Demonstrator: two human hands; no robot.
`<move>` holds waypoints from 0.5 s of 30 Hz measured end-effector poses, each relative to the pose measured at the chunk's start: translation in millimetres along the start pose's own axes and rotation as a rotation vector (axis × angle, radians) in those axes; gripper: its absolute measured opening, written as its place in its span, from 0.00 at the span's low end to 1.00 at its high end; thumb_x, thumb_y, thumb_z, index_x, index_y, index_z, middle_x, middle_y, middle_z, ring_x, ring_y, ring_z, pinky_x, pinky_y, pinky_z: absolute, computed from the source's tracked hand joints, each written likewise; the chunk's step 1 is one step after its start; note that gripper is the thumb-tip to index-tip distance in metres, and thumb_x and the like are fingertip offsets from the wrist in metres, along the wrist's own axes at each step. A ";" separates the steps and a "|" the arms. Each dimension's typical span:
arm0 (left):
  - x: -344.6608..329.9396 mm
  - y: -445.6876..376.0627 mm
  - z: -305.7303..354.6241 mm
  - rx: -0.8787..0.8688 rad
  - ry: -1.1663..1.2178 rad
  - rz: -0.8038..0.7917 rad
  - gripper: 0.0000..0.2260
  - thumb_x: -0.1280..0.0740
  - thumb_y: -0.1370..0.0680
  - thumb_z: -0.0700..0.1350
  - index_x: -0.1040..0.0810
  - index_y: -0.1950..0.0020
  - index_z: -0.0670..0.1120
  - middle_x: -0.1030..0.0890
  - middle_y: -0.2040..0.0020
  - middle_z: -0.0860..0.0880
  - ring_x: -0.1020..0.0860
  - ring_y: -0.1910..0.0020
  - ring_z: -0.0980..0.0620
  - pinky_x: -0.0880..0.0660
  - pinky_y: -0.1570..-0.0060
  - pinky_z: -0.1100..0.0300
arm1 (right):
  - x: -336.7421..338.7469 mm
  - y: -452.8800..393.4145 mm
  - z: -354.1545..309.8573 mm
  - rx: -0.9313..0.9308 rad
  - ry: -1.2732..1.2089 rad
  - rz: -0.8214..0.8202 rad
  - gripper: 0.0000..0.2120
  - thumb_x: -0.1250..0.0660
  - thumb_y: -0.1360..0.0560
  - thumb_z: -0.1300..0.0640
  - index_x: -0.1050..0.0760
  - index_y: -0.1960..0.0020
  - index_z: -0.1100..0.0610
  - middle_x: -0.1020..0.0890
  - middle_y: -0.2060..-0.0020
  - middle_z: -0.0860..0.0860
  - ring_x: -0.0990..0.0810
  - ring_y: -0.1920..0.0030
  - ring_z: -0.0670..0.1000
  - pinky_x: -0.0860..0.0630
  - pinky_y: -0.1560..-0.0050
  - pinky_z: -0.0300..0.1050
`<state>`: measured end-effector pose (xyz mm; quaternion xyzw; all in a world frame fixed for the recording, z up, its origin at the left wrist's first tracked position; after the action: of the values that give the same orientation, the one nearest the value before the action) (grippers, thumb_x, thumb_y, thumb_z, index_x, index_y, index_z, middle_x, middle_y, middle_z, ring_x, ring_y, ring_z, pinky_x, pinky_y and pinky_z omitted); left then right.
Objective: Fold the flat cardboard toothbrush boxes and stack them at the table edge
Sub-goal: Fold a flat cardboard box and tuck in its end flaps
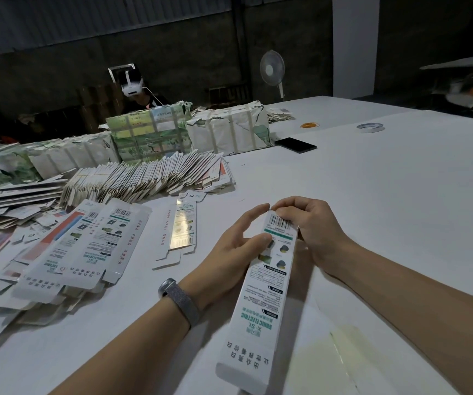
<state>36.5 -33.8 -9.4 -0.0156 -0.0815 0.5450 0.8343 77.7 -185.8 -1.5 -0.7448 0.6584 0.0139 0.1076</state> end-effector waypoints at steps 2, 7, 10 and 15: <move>-0.1 -0.2 0.7 -0.002 -0.014 -0.001 0.21 0.39 0.16 0.41 0.36 0.24 0.55 0.16 0.43 0.38 0.16 0.56 0.44 0.18 0.59 0.55 | -0.3 -0.2 -0.3 -0.007 -0.012 -0.026 0.15 0.35 0.22 0.65 0.18 0.64 0.53 0.18 0.69 0.52 0.19 0.70 0.48 0.27 0.74 0.37; 1.0 -1.6 1.5 0.012 0.034 0.022 0.23 0.35 0.20 0.45 0.34 0.27 0.54 0.15 0.45 0.37 0.17 0.58 0.42 0.17 0.61 0.54 | -0.9 -0.5 0.4 0.008 -0.002 -0.049 0.15 0.36 0.21 0.63 0.17 0.63 0.53 0.17 0.67 0.52 0.18 0.68 0.48 0.25 0.71 0.38; 2.2 -2.7 1.0 0.014 0.096 0.023 0.22 0.35 0.22 0.47 0.34 0.29 0.55 0.15 0.47 0.36 0.17 0.60 0.42 0.18 0.62 0.54 | -2.1 -0.2 0.9 0.020 -0.012 -0.060 0.13 0.37 0.20 0.61 0.18 0.59 0.53 0.17 0.66 0.52 0.18 0.65 0.48 0.23 0.66 0.40; 5.7 -4.3 -1.8 0.012 0.206 0.080 0.21 0.34 0.23 0.46 0.34 0.31 0.55 0.14 0.49 0.40 0.16 0.62 0.46 0.20 0.66 0.58 | -3.1 -0.6 1.8 0.022 -0.055 -0.066 0.05 0.36 0.20 0.61 0.25 0.47 0.52 0.19 0.57 0.55 0.19 0.59 0.53 0.25 0.58 0.50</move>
<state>42.9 -30.2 -10.0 -0.0699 0.0084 0.5738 0.8160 78.1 -182.3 -2.8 -0.7643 0.6303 0.0238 0.1342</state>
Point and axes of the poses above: each hand's wrist, its own y-axis away from the middle knuckle, its own x-axis out of the back of the hand, z = x × y, the point moved 4 cm from there along -y, towards the middle knuckle
